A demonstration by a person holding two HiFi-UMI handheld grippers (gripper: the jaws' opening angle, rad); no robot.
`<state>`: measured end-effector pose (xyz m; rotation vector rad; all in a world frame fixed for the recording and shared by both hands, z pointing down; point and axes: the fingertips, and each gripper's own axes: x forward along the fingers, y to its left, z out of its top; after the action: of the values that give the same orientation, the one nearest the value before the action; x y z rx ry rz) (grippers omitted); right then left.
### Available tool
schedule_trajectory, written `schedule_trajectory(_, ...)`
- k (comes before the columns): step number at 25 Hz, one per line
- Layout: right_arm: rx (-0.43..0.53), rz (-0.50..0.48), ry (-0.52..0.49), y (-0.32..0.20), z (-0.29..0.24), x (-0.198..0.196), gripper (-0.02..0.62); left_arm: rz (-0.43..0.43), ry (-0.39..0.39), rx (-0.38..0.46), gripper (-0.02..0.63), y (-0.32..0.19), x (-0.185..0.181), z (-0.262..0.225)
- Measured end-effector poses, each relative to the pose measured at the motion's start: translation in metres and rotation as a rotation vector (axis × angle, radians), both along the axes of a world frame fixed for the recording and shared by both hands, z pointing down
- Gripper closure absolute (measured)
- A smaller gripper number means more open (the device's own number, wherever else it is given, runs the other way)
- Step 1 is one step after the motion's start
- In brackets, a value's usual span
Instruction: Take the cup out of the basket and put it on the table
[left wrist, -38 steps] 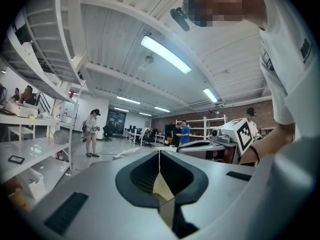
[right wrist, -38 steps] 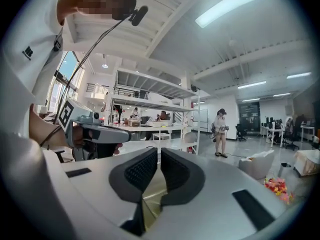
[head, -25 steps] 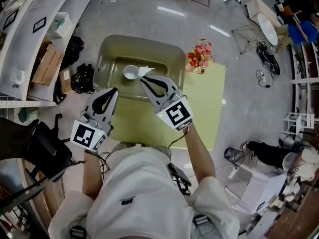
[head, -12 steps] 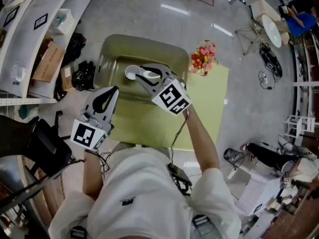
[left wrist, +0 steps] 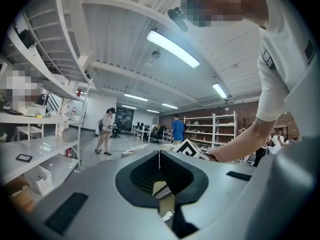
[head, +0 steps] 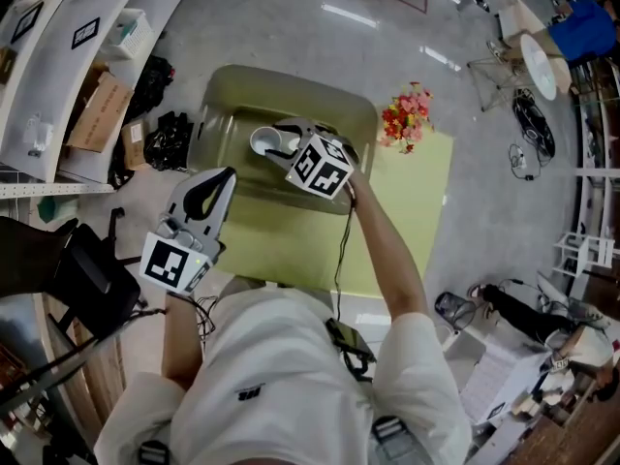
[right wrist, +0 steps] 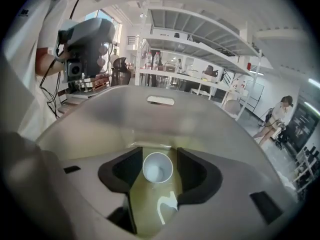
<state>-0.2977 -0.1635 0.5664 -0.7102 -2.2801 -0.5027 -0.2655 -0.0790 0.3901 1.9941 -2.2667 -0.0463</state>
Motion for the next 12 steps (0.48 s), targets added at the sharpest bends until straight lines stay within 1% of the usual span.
schedule_trajectory(4,0.039,-0.057,0.050,0.003,0.022,-0.004,0.343,-0.004,0.001,-0.010,0.592,0.000,-0.002,0.003)
schedule_trajectory(12,0.129,-0.155,0.149,0.005,0.065,-0.016,0.250,-0.005,0.002,-0.021,0.592,-0.003,-0.007,0.009)
